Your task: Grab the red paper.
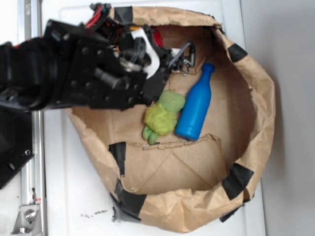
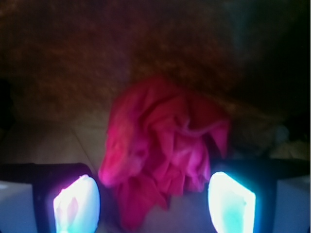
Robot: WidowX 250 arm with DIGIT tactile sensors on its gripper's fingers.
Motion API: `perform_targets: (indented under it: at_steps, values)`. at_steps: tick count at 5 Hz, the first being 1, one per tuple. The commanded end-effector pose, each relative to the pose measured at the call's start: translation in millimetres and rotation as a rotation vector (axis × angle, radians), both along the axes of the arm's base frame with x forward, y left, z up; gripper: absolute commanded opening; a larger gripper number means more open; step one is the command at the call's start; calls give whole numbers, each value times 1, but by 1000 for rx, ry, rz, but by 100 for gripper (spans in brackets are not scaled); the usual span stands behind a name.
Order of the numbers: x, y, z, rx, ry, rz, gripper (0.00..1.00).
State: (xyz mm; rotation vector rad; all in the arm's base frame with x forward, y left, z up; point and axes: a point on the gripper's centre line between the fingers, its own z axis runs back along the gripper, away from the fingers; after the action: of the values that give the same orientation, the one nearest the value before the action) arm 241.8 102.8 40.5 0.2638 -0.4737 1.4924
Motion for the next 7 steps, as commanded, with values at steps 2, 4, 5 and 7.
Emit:
perform_targets:
  at_steps: [2,4,5,7]
  values:
    - [-6,27,10,110,-22,104,100]
    - [-19,35,14,154,-2,149,100]
    - [-16,39,8,151,6,150,100]
    - [-8,67,-19,129,46,198,100]
